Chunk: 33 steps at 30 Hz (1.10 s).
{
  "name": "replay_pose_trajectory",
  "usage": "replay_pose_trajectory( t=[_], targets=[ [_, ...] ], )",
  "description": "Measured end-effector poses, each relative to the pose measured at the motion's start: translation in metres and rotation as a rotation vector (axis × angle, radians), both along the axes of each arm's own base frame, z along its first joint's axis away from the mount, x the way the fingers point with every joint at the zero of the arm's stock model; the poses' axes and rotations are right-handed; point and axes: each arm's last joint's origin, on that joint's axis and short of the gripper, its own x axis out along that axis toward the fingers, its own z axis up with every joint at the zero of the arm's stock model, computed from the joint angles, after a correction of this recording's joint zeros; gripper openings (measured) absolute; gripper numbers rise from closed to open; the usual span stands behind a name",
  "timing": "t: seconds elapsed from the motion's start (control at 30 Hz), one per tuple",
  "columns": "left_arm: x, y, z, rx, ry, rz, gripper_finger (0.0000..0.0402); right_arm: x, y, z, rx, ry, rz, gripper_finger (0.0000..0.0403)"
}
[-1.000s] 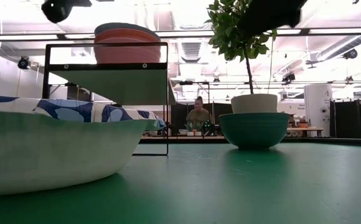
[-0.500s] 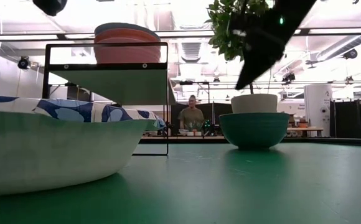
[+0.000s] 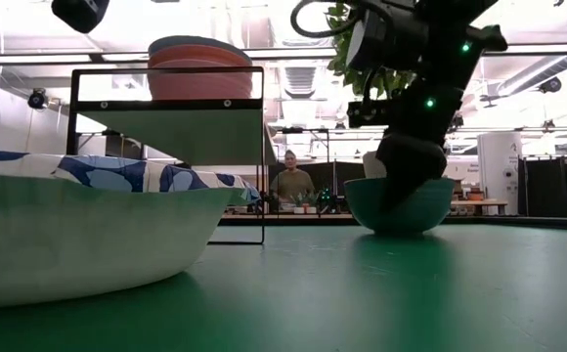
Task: Place and stack bowls onto a shelf
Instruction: Stack the green bowl on top of the blue bowl on the shelf
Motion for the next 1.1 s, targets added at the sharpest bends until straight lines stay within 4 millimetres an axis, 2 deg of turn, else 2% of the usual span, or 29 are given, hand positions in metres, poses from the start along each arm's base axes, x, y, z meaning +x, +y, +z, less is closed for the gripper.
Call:
replay_pose_trajectory(
  t=[0.17, 0.27, 0.37, 0.53, 0.77, 0.9, 1.0, 1.1],
  targets=[
    [0.003, -0.002, -0.001, 0.025, 0.006, 0.002, 0.0000, 0.001, 0.004, -0.002, 0.066, -0.009, 0.004, 0.0020],
    [0.005, -0.003, -0.003, 0.031, 0.015, 0.006, 0.0000, 0.000, 0.009, 0.003, 0.083, -0.029, 0.001, 0.0013],
    [0.007, -0.004, -0.005, 0.039, 0.025, 0.007, 0.0000, 0.002, 0.019, 0.017, 0.094, -0.080, 0.025, 0.0010],
    [0.010, -0.006, -0.005, 0.060, 0.024, 0.003, 0.0000, 0.012, 0.041, 0.056, 0.094, -0.203, 0.093, 0.0009],
    [0.009, -0.005, 0.000, 0.149, -0.015, -0.018, 0.0000, 0.029, 0.072, 0.133, -0.042, -0.358, 0.234, 0.0009],
    [0.006, -0.003, 0.002, 0.177, -0.028, -0.024, 0.0000, 0.032, 0.081, 0.173, -0.127, -0.441, 0.305, 0.0009],
    [0.006, -0.003, 0.003, 0.180, -0.031, -0.025, 0.0000, 0.035, 0.082, 0.193, -0.191, -0.493, 0.333, 0.0009],
    [0.006, -0.003, -0.001, 0.186, -0.022, -0.025, 0.0000, 0.041, 0.083, 0.204, -0.244, -0.563, 0.363, 0.0009]
  ],
)
